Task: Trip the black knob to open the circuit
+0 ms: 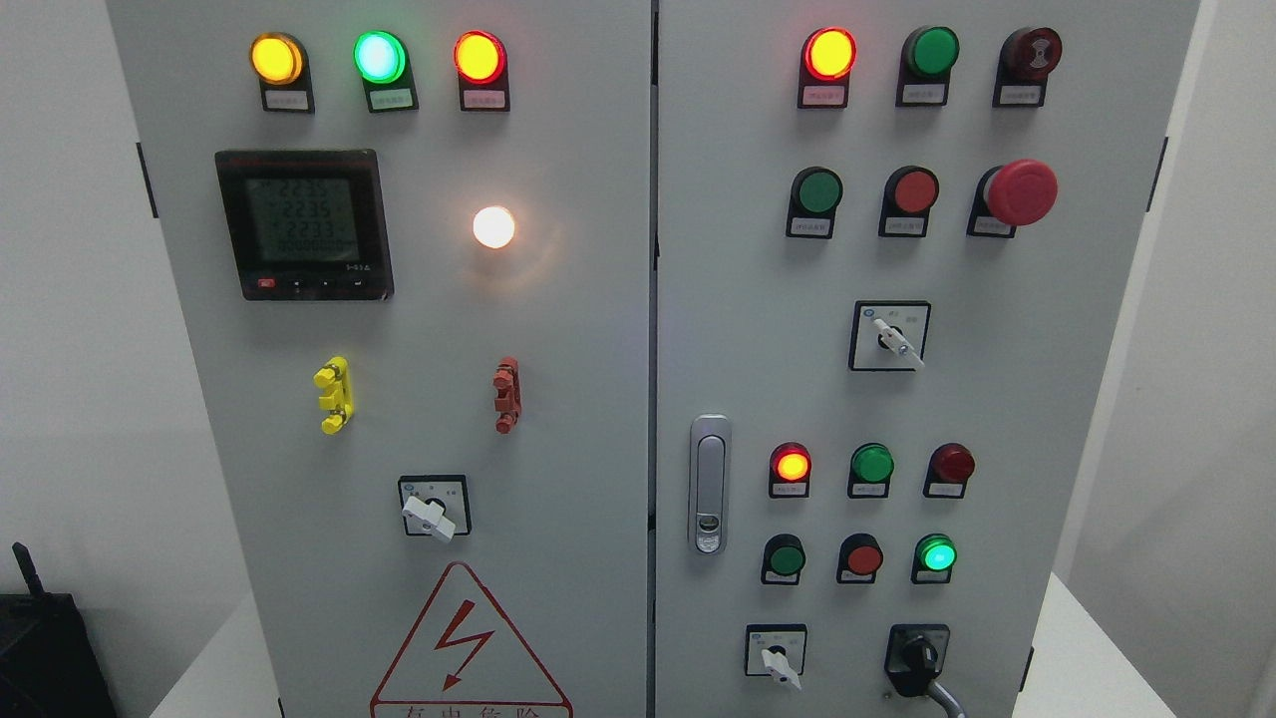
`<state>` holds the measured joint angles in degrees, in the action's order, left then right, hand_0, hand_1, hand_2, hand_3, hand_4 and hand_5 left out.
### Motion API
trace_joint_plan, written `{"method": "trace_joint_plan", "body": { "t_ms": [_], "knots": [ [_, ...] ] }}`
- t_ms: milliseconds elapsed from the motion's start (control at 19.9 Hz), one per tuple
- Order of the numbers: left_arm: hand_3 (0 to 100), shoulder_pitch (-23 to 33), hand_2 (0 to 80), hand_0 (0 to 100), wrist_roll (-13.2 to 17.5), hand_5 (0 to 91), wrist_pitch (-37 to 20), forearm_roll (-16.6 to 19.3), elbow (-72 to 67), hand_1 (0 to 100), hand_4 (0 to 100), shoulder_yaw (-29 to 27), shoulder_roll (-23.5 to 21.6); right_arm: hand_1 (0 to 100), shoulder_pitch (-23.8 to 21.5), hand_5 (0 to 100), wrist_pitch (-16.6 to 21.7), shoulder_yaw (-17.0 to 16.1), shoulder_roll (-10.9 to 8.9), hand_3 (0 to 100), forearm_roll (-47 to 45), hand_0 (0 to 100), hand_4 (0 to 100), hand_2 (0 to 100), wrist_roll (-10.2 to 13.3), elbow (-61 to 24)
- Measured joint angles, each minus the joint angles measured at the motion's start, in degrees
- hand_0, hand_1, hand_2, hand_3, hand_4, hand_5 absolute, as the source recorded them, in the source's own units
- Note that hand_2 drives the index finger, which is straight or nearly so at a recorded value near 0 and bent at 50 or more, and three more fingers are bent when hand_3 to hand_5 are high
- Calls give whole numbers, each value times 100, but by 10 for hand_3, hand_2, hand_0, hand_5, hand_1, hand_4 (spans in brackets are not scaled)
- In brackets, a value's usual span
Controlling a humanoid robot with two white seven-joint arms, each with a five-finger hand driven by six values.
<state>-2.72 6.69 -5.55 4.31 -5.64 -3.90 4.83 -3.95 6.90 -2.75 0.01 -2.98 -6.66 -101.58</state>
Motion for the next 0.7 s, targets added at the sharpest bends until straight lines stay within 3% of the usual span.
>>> {"method": "trace_joint_plan", "body": {
  "t_ms": [552,652,703],
  "knots": [
    [0,0,0,120,0,0,0,0,0,389,0,0,0,0,-291,891,8,-61,0,1000,-12,0,902,0,11,-194],
    [0,0,0,120,0,0,0,0,0,389,0,0,0,0,-379,810,44,-71,0,931,-17,0,817,0,13,-255],
    [0,0,0,120,0,0,0,0,0,389,0,-1,0,0,-428,729,52,-74,0,839,-19,0,733,0,19,-290]
  ]
}}
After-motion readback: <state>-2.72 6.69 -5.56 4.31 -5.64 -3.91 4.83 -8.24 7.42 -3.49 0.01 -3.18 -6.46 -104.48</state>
